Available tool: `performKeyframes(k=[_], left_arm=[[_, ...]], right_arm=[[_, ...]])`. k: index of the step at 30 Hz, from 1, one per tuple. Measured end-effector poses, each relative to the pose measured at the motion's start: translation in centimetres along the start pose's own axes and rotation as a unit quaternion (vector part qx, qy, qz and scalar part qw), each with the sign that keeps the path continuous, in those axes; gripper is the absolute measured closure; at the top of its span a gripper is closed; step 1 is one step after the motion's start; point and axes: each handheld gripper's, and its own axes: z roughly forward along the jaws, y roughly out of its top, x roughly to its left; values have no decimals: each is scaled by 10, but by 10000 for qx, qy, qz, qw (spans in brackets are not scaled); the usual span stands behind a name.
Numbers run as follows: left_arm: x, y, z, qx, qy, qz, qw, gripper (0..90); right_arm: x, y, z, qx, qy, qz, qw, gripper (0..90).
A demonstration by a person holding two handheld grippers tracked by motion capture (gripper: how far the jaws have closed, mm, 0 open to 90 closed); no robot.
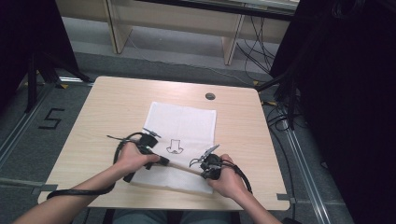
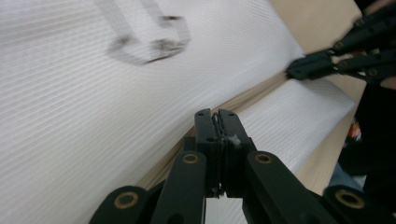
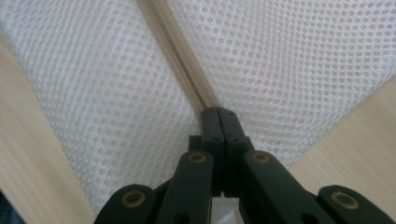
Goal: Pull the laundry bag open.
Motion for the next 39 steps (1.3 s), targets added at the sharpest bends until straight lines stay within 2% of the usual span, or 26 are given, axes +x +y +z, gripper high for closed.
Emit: performKeyframes(k=[1,2,3,5,8,9,10,11,12,13,14,15,16,17,18,19,20,21,22,23,25,26,29,31,32,39], left_arm=[[8,-3,-12,-114,49,-87,9999,879],[11,-5,-18,-160,0,-162,9997,878],[14,-8,-24,-176,-22,-131,9998,878],[15,-16,-29,-120,-1,-136,9998,876],[19,-30,-29,-134,-197,-458,9987,876],[22,-32,-29,-63,85,-135,9999,878],[25,-37,-33,-181,225,-73,9996,877],[29,-42,-37,-341,-165,-702,9968,876],[32,-45,-41,-471,-143,-775,9958,877],[35,-46,-48,-346,97,-416,9985,878],[39,-48,-54,-333,10,-467,9984,876],[40,-50,-56,-515,19,-676,9964,878],[43,-51,-62,-391,530,-293,9974,878],[47,-55,-66,-548,380,-509,9965,878],[52,-60,-71,-667,30,-741,9950,878],[51,-61,-72,-657,28,-696,9954,877],[47,-62,-71,-562,146,-550,9968,877],[42,-63,-66,-547,303,-510,9967,877],[42,-64,-64,-508,315,-457,9972,878],[42,-66,-61,-559,329,-593,9961,878],[44,-69,-61,-581,225,-704,9956,877],[44,-71,-60,-601,216,-706,9955,877],[37,-73,-61,-498,340,-464,9971,877],[38,-74,-59,-508,357,-477,9969,876],[38,-74,-59,-522,338,-509,9968,876],[40,-73,-57,-543,397,-452,9967,875]], right_arm=[[-2,-1,0,2,-4,4,10000,900],[-3,-3,-1,0,38,159,9999,900],[-4,-3,-1,-31,58,83,9999,900],[-4,-1,0,-22,101,-4,9999,900],[-2,0,1,-24,136,13,9999,900],[-3,0,0,-43,117,-5,9999,900],[-3,-1,-1,89,-46,-39,9999,900],[-6,-3,-2,47,-175,-18,9998,900],[-12,-6,-2,-23,-8,71,10000,900],[-14,-7,-2,-57,51,156,9998,900],[-14,-8,-3,15,1,111,9999,900],[-14,-7,-3,10,-19,55,10000,900],[-12,-7,-3,73,-80,122,9999,900],[-12,-6,-4,198,-357,24,9992,900],[-14,-7,-4,188,-322,141,9992,900],[-20,-9,-5,158,-250,101,9995,900],[-21,-9,-5,133,-211,154,9996,900],[-20,-8,-5,219,-170,222,9994,900],[-20,-6,-4,241,-207,153,9994,900],[-19,-6,-5,276,-173,193,9993,900],[-25,-10,-5,108,-143,166,9997,900],[-25,-11,-5,102,-121,275,9995,900],[-28,-12,-6,96,-81,283,9995,900],[-27,-13,-6,104,-59,386,9992,900],[-29,-13,-6,72,-98,234,9997,900],[-28,-14,-6,25,-106,323,9994,900]])
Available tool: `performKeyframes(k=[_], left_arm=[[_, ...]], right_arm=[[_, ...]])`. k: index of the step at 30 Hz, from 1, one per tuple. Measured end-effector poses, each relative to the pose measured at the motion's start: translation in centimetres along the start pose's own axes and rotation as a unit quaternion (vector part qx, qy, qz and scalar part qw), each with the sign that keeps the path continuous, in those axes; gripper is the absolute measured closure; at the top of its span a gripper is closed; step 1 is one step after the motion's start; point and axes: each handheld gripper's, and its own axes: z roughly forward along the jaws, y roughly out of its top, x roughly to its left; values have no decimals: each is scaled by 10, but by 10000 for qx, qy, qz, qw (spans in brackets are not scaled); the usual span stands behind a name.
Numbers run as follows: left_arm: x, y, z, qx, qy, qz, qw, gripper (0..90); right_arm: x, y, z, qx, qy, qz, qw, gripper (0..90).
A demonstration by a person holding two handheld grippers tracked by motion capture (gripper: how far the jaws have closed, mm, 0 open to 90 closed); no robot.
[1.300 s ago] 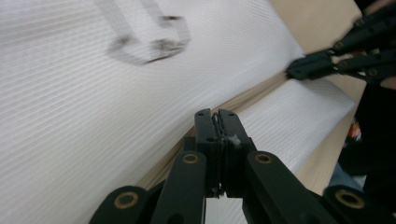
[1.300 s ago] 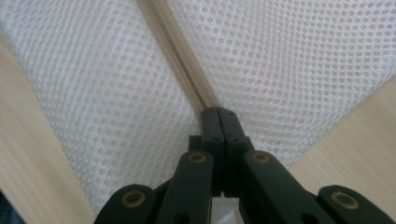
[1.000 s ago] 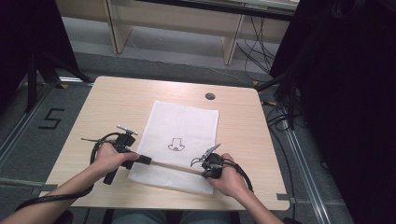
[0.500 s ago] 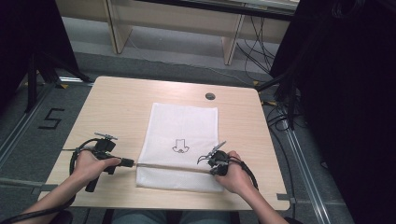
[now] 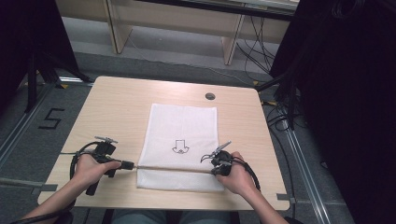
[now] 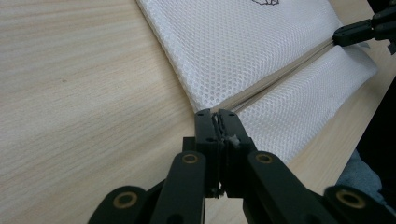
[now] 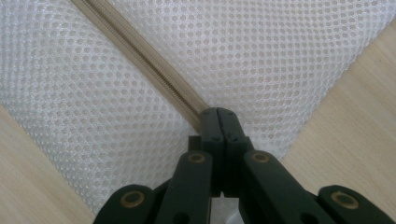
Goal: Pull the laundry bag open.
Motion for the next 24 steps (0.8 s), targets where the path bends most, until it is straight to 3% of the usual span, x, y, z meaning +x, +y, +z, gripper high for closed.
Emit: performKeyframes(k=[5,7,9,12,13,15,18,23,24], left_arm=[[0,0,1,4,-2,56,10000,875],[-1,0,1,19,45,68,10000,875],[-2,0,1,0,48,106,9999,874],[-4,0,0,-47,91,275,9996,872],[-4,0,1,-78,89,347,9993,871],[-5,0,1,-109,88,500,9987,862],[-9,0,-2,-166,233,732,9969,800],[-14,1,-10,-401,545,945,9932,664],[-14,0,-12,-524,608,946,9923,637]], right_arm=[[-1,-1,0,-12,41,40,10000,900],[-1,-1,0,-6,93,167,9998,900],[-3,-1,0,1,125,66,9999,900],[-2,-2,0,-15,154,229,9996,900],[-4,-2,0,-64,151,137,9998,900],[-6,-3,0,-109,235,180,9995,873],[-7,-3,-5,-306,294,384,9984,733],[-10,-3,-16,-664,355,777,9941,685],[-13,-4,-17,-811,380,714,9934,679]])
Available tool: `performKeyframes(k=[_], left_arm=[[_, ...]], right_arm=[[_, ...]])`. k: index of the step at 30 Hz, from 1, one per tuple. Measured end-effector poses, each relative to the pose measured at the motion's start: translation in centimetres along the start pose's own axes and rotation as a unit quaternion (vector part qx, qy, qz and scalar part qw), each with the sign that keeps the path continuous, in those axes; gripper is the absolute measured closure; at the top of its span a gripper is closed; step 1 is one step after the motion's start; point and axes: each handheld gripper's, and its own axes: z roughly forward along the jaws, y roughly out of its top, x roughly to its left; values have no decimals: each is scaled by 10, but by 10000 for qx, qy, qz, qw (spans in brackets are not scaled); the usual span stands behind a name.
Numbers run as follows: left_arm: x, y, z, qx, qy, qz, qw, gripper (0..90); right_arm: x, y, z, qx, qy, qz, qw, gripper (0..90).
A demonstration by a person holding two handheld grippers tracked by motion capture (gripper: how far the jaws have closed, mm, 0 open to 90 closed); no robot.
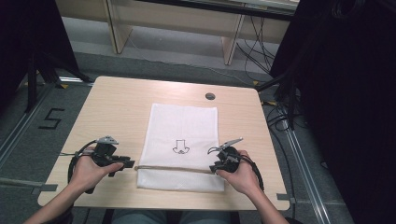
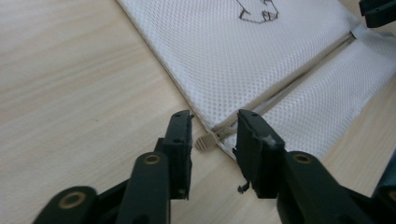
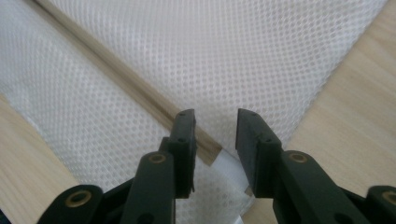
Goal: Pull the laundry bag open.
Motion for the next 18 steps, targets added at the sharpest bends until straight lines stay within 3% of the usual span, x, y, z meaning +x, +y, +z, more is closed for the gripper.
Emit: performKeyframes(k=[1,2,3,6,9,11,12,13,14,16,17,18], left_arm=[[0,0,0,-112,17,-23,9999,607],[2,1,-2,-137,53,104,9998,582],[2,1,-3,-243,141,99,9996,553],[5,3,-6,-385,284,307,9984,491],[4,5,-7,-529,470,482,9963,415],[3,6,-5,-781,515,383,9949,384],[5,7,-7,-708,566,491,9947,371],[5,7,-6,-796,589,433,9941,356],[7,8,-7,-721,606,519,9942,350],[9,8,-5,-831,685,402,9934,339],[12,8,-6,-730,742,530,9932,336],[13,8,-5,-772,769,489,9928,335]], right_arm=[[0,0,-3,-35,0,170,9998,664],[-1,0,-4,-123,-43,120,9998,656],[-2,0,-5,-100,-77,259,9996,651],[-8,-1,-7,-216,-43,218,9995,631],[-13,-3,-9,-220,-60,359,9991,607],[-17,-3,-9,-321,-74,361,9988,579],[-18,-4,-9,-319,-35,479,9983,560],[-20,-4,-9,-386,-109,417,9983,546],[-21,-4,-8,-440,-110,441,9980,545],[-24,-4,-6,-566,-95,484,9972,539],[-25,-4,-7,-544,-88,483,9973,539],[-26,-4,-5,-693,-94,535,9961,539]])
